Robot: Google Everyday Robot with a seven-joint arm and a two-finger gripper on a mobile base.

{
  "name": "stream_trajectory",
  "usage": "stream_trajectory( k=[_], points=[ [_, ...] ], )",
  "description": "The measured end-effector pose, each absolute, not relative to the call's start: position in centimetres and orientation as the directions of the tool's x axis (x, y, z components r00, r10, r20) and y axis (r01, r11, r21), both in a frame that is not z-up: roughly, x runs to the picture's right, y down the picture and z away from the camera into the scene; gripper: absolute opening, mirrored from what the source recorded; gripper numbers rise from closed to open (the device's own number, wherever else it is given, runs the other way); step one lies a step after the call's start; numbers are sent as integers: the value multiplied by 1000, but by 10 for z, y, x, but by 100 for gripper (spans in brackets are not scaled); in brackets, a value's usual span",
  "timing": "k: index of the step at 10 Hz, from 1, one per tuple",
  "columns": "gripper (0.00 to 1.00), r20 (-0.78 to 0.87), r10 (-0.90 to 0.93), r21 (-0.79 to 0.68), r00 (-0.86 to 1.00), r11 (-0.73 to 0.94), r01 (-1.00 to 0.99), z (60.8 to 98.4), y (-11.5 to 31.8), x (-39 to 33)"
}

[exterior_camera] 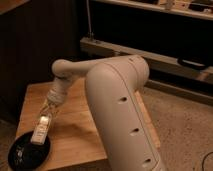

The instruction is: Place the bottle in the ceramic bowl

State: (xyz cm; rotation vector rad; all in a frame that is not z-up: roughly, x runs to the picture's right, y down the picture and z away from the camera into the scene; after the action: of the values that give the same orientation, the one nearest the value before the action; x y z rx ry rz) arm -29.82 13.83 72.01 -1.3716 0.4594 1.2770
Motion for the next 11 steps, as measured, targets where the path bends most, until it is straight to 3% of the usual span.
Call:
stream_trajectory(
  k=[11],
  points=[
    [0, -767, 469, -543, 437, -113, -832, 682, 157, -318]
  ],
)
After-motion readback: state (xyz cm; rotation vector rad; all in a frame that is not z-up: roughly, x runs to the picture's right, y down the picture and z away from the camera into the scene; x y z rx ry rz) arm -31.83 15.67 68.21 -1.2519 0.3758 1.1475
